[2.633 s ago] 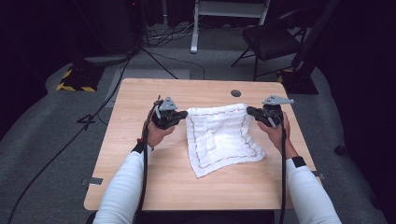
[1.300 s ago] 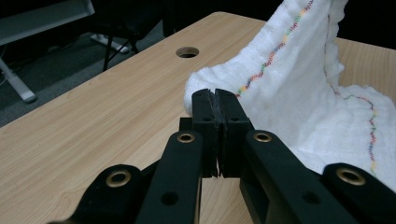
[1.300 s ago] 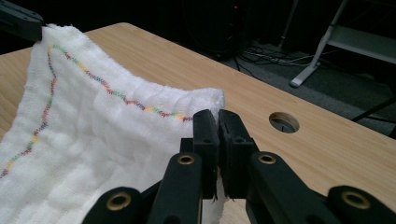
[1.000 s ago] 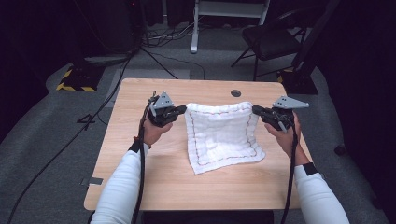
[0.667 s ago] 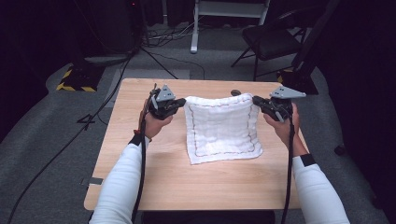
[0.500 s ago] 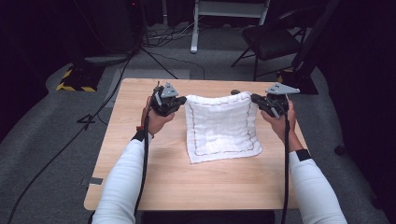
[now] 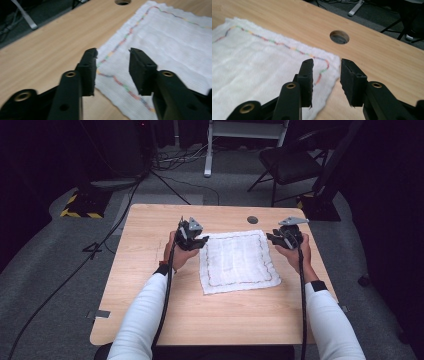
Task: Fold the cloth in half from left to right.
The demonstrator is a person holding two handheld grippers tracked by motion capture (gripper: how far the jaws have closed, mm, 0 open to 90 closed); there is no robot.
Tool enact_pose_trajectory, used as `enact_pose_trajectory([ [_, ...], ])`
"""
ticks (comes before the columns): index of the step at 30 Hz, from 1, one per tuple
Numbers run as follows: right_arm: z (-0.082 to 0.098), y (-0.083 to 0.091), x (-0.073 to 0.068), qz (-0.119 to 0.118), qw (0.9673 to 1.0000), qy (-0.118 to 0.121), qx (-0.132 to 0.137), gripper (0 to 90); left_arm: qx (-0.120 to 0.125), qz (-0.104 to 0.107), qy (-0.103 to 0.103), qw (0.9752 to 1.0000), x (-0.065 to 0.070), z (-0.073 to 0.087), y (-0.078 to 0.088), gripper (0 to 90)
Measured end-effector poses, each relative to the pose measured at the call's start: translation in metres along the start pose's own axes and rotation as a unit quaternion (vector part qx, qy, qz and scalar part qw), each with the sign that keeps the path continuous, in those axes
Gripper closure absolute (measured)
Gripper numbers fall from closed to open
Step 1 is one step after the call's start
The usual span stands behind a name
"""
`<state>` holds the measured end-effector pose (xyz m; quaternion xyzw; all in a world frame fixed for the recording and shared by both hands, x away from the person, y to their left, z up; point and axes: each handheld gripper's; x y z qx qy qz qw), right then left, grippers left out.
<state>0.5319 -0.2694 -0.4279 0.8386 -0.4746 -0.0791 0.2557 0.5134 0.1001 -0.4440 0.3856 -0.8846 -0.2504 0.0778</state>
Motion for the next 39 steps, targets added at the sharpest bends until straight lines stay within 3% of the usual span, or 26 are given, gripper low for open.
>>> enact_pose_trajectory([
  [1,0.005,0.003,0.000,-0.012,0.9999,0.002,-0.004,62.7,0.000,0.000,0.000,1.0000,0.000,0.000,0.000,50.2],
  [2,0.010,0.007,0.000,-0.021,0.9998,0.003,-0.004,62.3,-0.007,0.014,-0.007,0.9999,0.008,0.008,0.003,45.9],
  [3,0.014,0.010,0.000,-0.026,0.9996,0.004,-0.005,62.0,-0.015,0.027,-0.003,0.9995,0.012,0.012,0.004,41.9],
  [4,0.014,0.010,0.000,-0.026,0.9996,0.004,-0.005,62.0,-0.015,0.027,-0.003,0.9995,0.012,0.012,0.004,38.3],
  [5,0.024,0.019,-0.002,-0.042,0.9990,0.008,-0.008,61.1,-0.029,0.048,-0.013,0.9983,0.022,0.021,0.007,35.5],
  [6,0.024,0.019,-0.002,-0.042,0.9990,0.008,-0.008,61.1,-0.029,0.048,-0.013,0.9983,0.022,0.021,0.007,33.5],
  [9,0.040,0.030,-0.008,-0.068,0.9972,0.021,-0.022,59.6,-0.050,0.076,-0.032,0.9954,0.039,0.028,0.010,30.1],
  [11,0.055,0.039,-0.012,-0.088,0.9951,0.026,-0.037,58.9,-0.063,0.105,-0.044,0.9915,0.055,0.033,0.012,28.1],
  [13,0.059,0.042,-0.014,-0.092,0.9943,0.031,-0.045,59.0,-0.071,0.111,-0.051,0.9900,0.060,0.036,0.012,28.3],
  [14,0.067,0.048,-0.017,-0.100,0.9930,0.037,-0.052,62.1,-0.078,0.131,-0.058,0.9866,0.069,0.041,0.013,33.7],
  [15,0.067,0.048,-0.017,-0.100,0.9930,0.037,-0.052,62.1,-0.078,0.131,-0.058,0.9866,0.069,0.041,0.013,34.8],
  [16,0.072,0.050,-0.018,-0.108,0.9919,0.034,-0.057,62.6,-0.086,0.141,-0.066,0.9840,0.072,0.042,0.013,34.8],
  [18,0.083,0.054,-0.023,-0.116,0.9891,0.043,-0.079,62.9,-0.096,0.152,-0.075,0.9809,0.081,0.047,0.014,38.0],
  [22,0.093,0.054,-0.028,-0.124,0.9866,0.047,-0.095,62.0,-0.103,0.157,-0.079,0.9790,0.084,0.052,0.015,41.6],
  [25,0.097,0.056,-0.026,-0.128,0.9864,0.034,-0.097,61.9,-0.107,0.163,-0.076,0.9778,0.082,0.057,0.015,42.3],
  [27,0.098,0.057,-0.025,-0.133,0.9860,0.027,-0.097,64.3,-0.107,0.164,-0.072,0.9779,0.080,0.058,0.017,43.2],
  [28,0.101,0.059,-0.024,-0.142,0.9855,0.012,-0.092,69.5,-0.107,0.165,-0.071,0.9778,0.080,0.058,0.018,45.7],
  [30,0.101,0.060,-0.024,-0.151,0.9839,0.012,-0.095,74.3,-0.107,0.167,-0.068,0.9779,0.078,0.059,0.019,47.0],
  [34,0.104,0.070,-0.034,-0.168,0.9800,0.035,-0.101,85.1,-0.111,0.165,-0.078,0.9769,0.082,0.061,0.025,50.3],
  [39,0.108,0.081,-0.045,-0.174,0.9779,0.049,-0.104,86.5,-0.112,0.169,-0.077,0.9762,0.083,0.065,0.031,52.5],
])
Point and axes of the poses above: each handheld gripper's, and its own axes: y roughly backward along the jaws, z roughly out of its underside, x roughly to its right, and after that the axes turned 7 degrees about x, right-handed
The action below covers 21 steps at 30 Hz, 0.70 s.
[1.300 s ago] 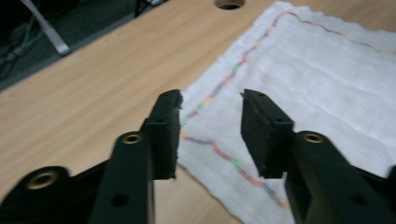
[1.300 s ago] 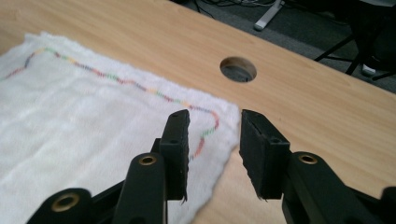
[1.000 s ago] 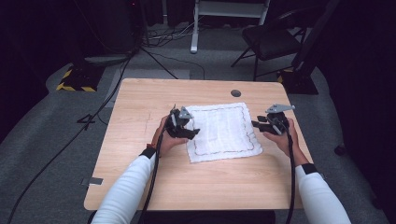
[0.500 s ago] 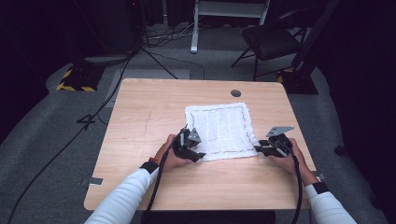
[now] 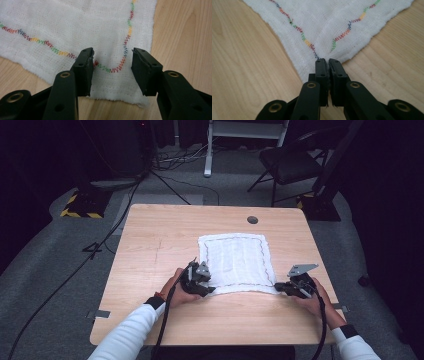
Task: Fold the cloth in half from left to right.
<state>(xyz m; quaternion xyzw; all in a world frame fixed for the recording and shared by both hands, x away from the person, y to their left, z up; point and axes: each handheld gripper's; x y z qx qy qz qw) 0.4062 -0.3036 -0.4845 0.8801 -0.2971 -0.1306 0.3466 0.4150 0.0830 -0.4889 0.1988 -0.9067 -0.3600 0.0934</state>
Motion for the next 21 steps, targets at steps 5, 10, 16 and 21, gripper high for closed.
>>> enact_pose_trajectory([
  [5,0.006,0.006,-0.014,-0.008,0.9999,0.006,-0.003,86.8,-0.003,0.004,-0.003,1.0000,0.009,0.007,0.008,52.5],
  [10,0.010,0.011,-0.029,-0.014,0.9998,0.014,-0.007,86.7,-0.008,0.007,-0.007,0.9999,0.017,0.012,0.014,51.7],
  [16,0.012,0.016,-0.042,-0.009,0.9996,0.024,-0.006,80.0,0.006,0.001,-0.006,1.0000,0.018,0.014,0.025,37.7],
  [21,0.002,0.018,-0.048,-0.008,0.9987,0.033,0.037,67.6,0.040,-0.019,0.017,0.9989,0.006,0.011,0.035,28.4],
])
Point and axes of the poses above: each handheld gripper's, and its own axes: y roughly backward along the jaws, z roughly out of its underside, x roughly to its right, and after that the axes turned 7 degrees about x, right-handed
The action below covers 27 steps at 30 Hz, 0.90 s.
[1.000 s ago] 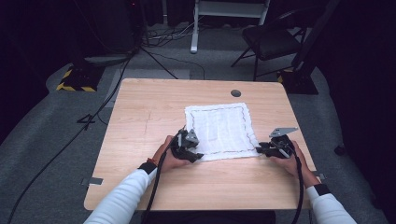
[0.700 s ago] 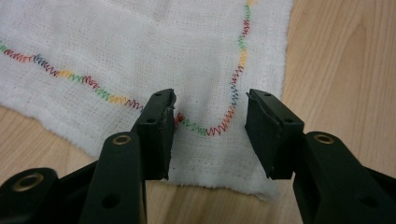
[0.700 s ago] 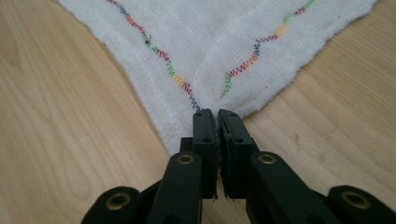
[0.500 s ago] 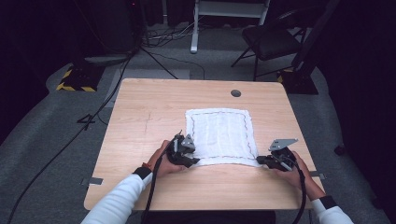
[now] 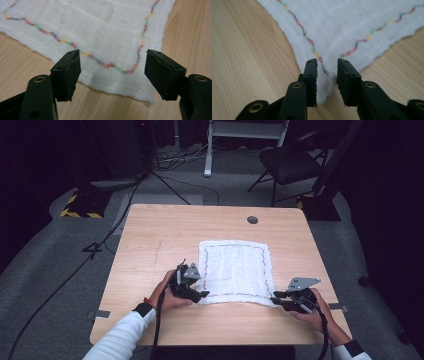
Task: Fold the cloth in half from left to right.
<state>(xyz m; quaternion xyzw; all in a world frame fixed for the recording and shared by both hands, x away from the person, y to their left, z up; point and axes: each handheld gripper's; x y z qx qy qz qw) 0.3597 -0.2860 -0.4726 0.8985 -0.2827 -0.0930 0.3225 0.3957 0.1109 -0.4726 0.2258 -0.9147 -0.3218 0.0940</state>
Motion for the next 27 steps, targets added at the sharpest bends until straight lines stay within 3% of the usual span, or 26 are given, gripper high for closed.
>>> enact_pose_trajectory([
  [2,-0.005,-0.002,-0.003,-0.001,0.9999,0.008,0.011,63.8,0.003,-0.020,0.001,0.9998,-0.010,-0.002,0.001,26.7],
  [3,-0.005,-0.002,-0.003,-0.001,0.9999,0.008,0.011,63.8,0.003,-0.020,0.001,0.9998,-0.010,-0.002,0.001,25.2],
  [8,-0.020,-0.016,-0.011,-0.006,0.9993,0.027,0.024,55.5,0.005,-0.063,0.019,0.9978,-0.035,-0.005,-0.002,23.8],
  [9,-0.028,-0.023,-0.015,-0.011,0.9990,0.030,0.031,52.7,0.012,-0.076,0.036,0.9964,-0.045,-0.007,-0.004,23.8],
  [13,-0.042,-0.034,-0.026,-0.022,0.9979,0.044,0.043,51.4,0.019,-0.092,0.048,0.9944,-0.059,-0.011,-0.009,23.9],
  [14,-0.052,-0.044,-0.036,-0.035,0.9964,0.058,0.051,51.2,0.017,-0.097,0.048,0.9940,-0.065,-0.013,-0.011,23.4],
  [15,-0.055,-0.048,-0.039,-0.038,0.9960,0.063,0.050,51.0,0.024,-0.112,0.052,0.9920,-0.072,-0.014,-0.015,23.4],
  [18,-0.068,-0.062,-0.051,-0.054,0.9934,0.083,0.058,50.5,0.018,-0.116,0.058,0.9914,-0.081,-0.017,-0.020,23.2],
  [22,-0.081,-0.081,-0.063,-0.074,0.9907,0.096,0.060,51.1,0.023,-0.129,0.074,0.9887,-0.098,-0.026,-0.032,23.4],
  [27,-0.089,-0.099,-0.077,-0.091,0.9873,0.115,0.061,50.8,0.026,-0.131,0.082,0.9876,-0.106,-0.031,-0.044,23.4],
])
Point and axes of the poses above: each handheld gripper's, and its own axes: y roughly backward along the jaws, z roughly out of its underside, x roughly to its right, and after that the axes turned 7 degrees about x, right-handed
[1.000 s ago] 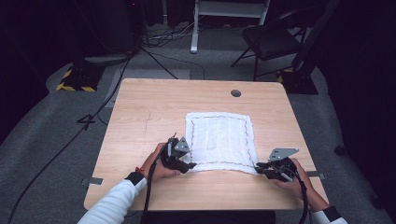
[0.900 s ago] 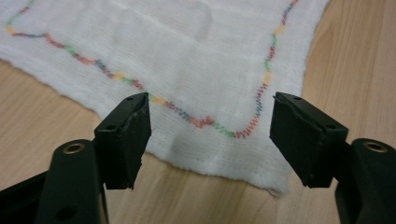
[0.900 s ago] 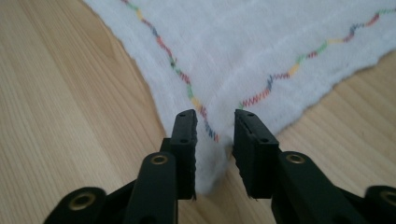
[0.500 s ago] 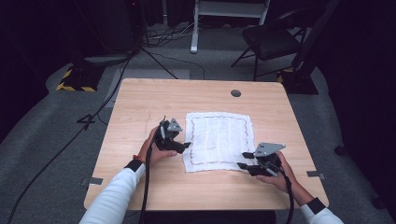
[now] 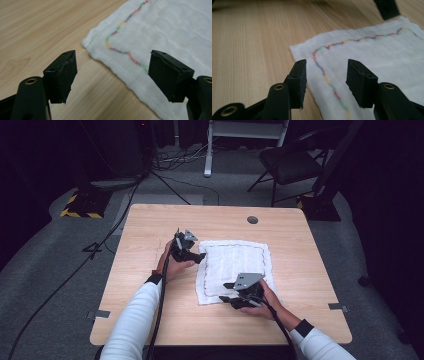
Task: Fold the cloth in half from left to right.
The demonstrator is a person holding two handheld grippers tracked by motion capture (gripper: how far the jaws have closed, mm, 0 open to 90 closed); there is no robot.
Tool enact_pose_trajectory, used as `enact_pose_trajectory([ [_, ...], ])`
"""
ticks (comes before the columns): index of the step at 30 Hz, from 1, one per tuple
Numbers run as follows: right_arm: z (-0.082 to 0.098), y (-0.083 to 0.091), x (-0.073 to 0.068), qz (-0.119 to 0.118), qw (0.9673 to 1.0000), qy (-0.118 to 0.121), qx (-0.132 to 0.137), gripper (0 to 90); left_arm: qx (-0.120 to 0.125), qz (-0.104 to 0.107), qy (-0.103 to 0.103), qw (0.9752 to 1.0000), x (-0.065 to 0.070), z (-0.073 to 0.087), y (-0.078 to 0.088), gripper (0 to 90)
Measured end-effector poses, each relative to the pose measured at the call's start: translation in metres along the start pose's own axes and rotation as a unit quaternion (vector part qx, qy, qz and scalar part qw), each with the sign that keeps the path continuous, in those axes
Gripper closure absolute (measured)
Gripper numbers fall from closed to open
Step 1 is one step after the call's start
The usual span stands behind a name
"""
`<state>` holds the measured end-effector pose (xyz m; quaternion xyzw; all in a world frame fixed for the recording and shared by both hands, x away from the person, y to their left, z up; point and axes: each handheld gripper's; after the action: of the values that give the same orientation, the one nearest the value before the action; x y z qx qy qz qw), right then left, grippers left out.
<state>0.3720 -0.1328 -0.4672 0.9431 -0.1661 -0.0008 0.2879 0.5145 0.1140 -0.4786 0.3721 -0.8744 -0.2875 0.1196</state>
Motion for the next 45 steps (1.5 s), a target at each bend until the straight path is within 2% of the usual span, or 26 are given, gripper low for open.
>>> enact_pose_trajectory([
  [1,-0.004,-0.010,-0.004,-0.011,0.9999,0.004,-0.001,50.6,-0.002,-0.002,0.004,1.0000,-0.001,-0.001,-0.004,23.3],
  [3,-0.006,-0.014,-0.006,-0.017,0.9998,0.006,-0.002,50.7,-0.005,-0.007,0.014,0.9999,-0.003,-0.002,-0.012,23.4],
  [5,-0.012,-0.027,-0.013,-0.029,0.9995,0.014,-0.001,50.8,-0.009,-0.019,0.009,0.9997,-0.006,-0.001,-0.019,23.4],
  [9,-0.015,-0.040,-0.018,-0.038,0.9990,0.023,-0.003,51.6,-0.007,-0.033,0.045,0.9984,-0.016,0.001,-0.027,23.4],
  [12,-0.014,-0.055,-0.023,-0.045,0.9984,0.033,-0.013,53.1,-0.011,-0.044,0.044,0.9980,-0.019,0.001,-0.030,23.2],
  [14,-0.014,-0.057,-0.024,-0.045,0.9982,0.035,-0.016,53.2,-0.011,-0.052,0.047,0.9975,-0.021,0.000,-0.030,23.2],
  [16,-0.015,-0.062,-0.024,-0.045,0.9983,0.031,-0.020,53.5,-0.003,-0.053,0.060,0.9968,-0.023,0.000,-0.033,23.0],
  [20,-0.014,-0.066,-0.025,-0.046,0.9983,0.026,-0.025,56.8,-0.004,-0.051,0.069,0.9963,-0.024,-0.001,-0.038,22.4],
  [22,-0.014,-0.067,-0.026,-0.042,0.9981,0.032,-0.033,59.8,-0.006,-0.051,0.069,0.9962,-0.023,-0.002,-0.041,22.4],
  [23,-0.013,-0.067,-0.025,-0.042,0.9981,0.030,-0.035,64.7,-0.006,-0.054,0.071,0.9960,-0.022,-0.002,-0.042,22.1],
  [27,-0.013,-0.067,-0.023,-0.037,0.9985,0.022,-0.035,70.2,-0.017,-0.055,0.074,0.9956,-0.022,-0.004,-0.045,21.2],
  [31,-0.014,-0.067,-0.024,-0.026,0.9984,0.028,-0.042,79.3,-0.015,-0.055,0.073,0.9957,-0.021,-0.003,-0.043,22.8],
  [32,-0.015,-0.067,-0.024,-0.021,0.9983,0.029,-0.045,81.0,-0.013,-0.048,0.068,0.9964,-0.021,-0.003,-0.042,26.2],
  [33,-0.015,-0.067,-0.023,-0.018,0.9984,0.025,-0.048,83.8,-0.007,-0.035,0.061,0.9975,-0.022,-0.002,-0.039,45.2],
  [34,-0.015,-0.067,-0.023,-0.018,0.9984,0.025,-0.048,83.8,-0.007,-0.035,0.061,0.9975,-0.022,-0.002,-0.039,50.5],
  [35,-0.015,-0.067,-0.023,-0.016,0.9985,0.019,-0.048,85.4,-0.007,-0.020,0.062,0.9979,-0.025,-0.002,-0.036,59.4],
  [36,-0.015,-0.067,-0.023,-0.016,0.9985,0.019,-0.048,85.4,-0.007,-0.020,0.062,0.9979,-0.025,-0.002,-0.036,66.2],
  [37,-0.015,-0.067,-0.023,-0.014,0.9986,0.018,-0.048,85.7,-0.006,-0.017,0.062,0.9979,-0.026,-0.001,-0.035,66.2],
  [38,-0.015,-0.067,-0.023,-0.012,0.9986,0.020,-0.048,86.0,-0.007,-0.012,0.063,0.9979,-0.028,0.000,-0.034,74.3],
  [40,-0.016,-0.068,-0.023,-0.012,0.9985,0.022,-0.049,86.2,-0.007,-0.003,0.065,0.9979,-0.029,0.001,-0.033,77.3],
  [43,-0.015,-0.067,-0.023,-0.013,0.9985,0.022,-0.048,86.6,-0.008,0.005,0.055,0.9984,-0.027,0.002,-0.031,85.2],
  [45,-0.016,-0.067,-0.024,-0.015,0.9984,0.024,-0.048,87.0,-0.014,0.009,0.036,0.9992,-0.026,0.003,-0.026,86.8],
])
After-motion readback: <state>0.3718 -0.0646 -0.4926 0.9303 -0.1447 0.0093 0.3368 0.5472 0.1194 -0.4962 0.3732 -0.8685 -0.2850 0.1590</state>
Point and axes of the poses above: each handheld gripper's, and its own axes: y roughly backward along the jaws, z roughly out of its underside, x roughly to its right, and after that the axes turned 7 degrees about x, right-handed
